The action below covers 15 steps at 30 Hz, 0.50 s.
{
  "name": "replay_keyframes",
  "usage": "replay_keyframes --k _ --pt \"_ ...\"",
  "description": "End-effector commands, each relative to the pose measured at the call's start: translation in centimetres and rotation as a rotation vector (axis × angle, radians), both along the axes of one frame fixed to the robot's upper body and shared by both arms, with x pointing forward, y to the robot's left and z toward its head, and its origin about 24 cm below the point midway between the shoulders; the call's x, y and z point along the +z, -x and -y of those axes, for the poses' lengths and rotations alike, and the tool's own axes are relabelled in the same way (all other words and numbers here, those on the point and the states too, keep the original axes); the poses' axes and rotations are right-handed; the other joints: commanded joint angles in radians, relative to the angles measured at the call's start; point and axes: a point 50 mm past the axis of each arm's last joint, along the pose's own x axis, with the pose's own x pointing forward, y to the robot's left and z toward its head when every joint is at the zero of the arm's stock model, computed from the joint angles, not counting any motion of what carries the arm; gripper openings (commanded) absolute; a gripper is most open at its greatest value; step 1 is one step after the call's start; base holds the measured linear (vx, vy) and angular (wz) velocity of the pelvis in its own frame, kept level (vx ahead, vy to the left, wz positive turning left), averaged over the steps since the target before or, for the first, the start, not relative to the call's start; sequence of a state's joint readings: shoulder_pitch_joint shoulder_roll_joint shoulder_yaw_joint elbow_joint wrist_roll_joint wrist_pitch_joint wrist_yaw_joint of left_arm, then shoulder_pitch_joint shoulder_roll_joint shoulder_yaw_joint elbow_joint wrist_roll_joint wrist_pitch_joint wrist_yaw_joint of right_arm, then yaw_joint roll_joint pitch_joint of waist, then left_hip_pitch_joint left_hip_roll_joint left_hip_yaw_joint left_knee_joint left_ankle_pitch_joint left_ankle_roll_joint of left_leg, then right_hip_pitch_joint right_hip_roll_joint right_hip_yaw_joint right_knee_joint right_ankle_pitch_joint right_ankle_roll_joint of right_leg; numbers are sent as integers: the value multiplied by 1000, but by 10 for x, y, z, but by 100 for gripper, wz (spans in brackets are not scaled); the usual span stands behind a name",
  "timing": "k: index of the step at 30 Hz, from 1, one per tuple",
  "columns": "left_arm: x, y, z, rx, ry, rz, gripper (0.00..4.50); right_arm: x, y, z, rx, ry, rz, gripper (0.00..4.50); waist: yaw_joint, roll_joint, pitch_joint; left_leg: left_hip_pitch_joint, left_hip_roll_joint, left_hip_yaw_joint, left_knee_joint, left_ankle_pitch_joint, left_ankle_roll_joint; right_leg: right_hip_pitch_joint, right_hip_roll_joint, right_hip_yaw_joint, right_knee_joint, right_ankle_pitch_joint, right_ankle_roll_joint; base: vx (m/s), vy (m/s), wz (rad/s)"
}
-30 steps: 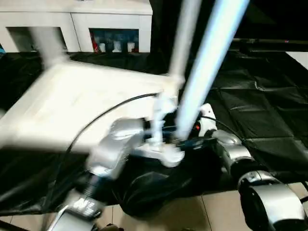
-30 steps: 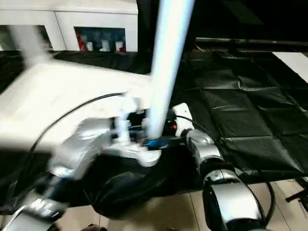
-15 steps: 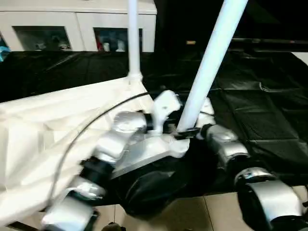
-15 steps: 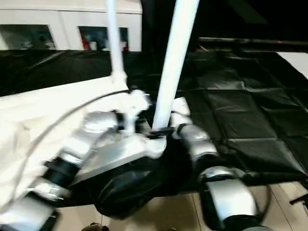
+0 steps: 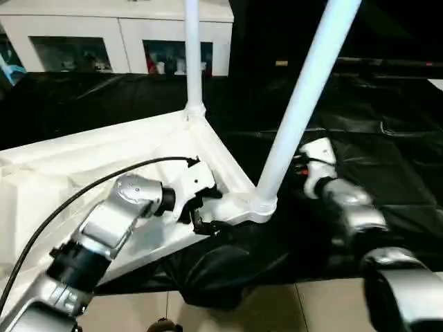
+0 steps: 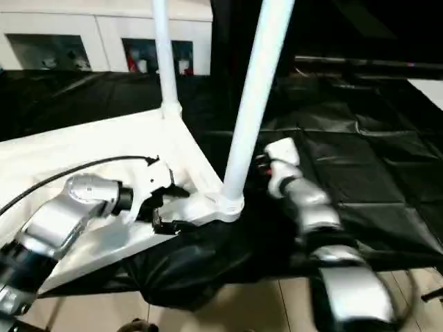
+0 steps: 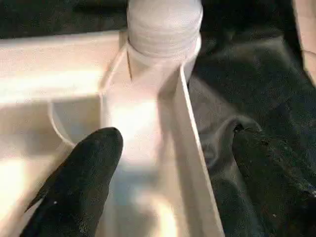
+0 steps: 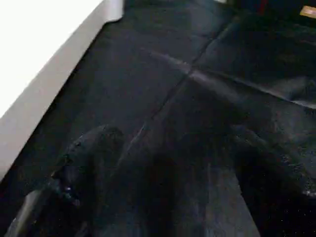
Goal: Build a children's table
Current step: Rotate table base
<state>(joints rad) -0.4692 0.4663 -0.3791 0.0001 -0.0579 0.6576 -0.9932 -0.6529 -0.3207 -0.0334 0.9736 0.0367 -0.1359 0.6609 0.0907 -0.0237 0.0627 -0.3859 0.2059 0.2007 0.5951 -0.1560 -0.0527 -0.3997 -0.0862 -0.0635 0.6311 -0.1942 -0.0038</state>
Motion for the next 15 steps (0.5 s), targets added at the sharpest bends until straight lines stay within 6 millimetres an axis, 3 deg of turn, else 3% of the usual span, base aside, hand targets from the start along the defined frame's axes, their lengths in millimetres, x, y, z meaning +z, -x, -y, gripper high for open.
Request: replay_keyframes --k 1,3,7,10,11,13,14,15 --pt "-2 5 1 23 -56 -2 376 7 6 8 94 33 -11 382 1 0 -72 23 26 -13 -66 -227 8 46 -50 42 -73 -144 -231 0 0 0" --pt "-7 3 -1 59 -77 29 362 17 16 19 185 64 -17 382 3 -4 -72 19 23 -14 -64 -222 23 51 -46 42 -79 -161 -207 0 0 0" --pt "-9 3 -2 62 -83 44 324 25 25 26 258 88 -29 382 0 -6 -68 18 22 -16 -67 -255 20 47 -47 41 -87 -237 -192 0 0 0" --pt "-13 2 -8 18 -123 69 291 35 38 33 349 130 -58 382 1 3 -67 23 23 -19 -67 -281 21 41 -46 42 -95 -279 -166 0 0 0" --pt "-14 1 -10 13 -134 69 283 37 40 33 358 134 -61 382 -1 -1 -68 20 22 -19 -68 -282 21 42 -46 42 -95 -278 -167 0 0 0" --pt "-15 0 -13 3 -159 59 283 39 43 32 365 142 -64 382 -3 4 -68 23 23 -20 -68 -284 15 38 -45 41 -94 -272 -173 0 0 0" --pt "-16 -1 -14 1 -167 56 259 40 45 31 374 139 -66 382 -4 3 -69 22 24 -20 -68 -282 12 39 -47 42 -91 -264 -179 0 0 0" --pt "-17 -2 -15 -8 -176 43 249 42 46 29 385 134 -69 382 -6 12 -70 25 25 -20 -68 -289 8 37 -45 41 -92 -255 -185 0 0 0"
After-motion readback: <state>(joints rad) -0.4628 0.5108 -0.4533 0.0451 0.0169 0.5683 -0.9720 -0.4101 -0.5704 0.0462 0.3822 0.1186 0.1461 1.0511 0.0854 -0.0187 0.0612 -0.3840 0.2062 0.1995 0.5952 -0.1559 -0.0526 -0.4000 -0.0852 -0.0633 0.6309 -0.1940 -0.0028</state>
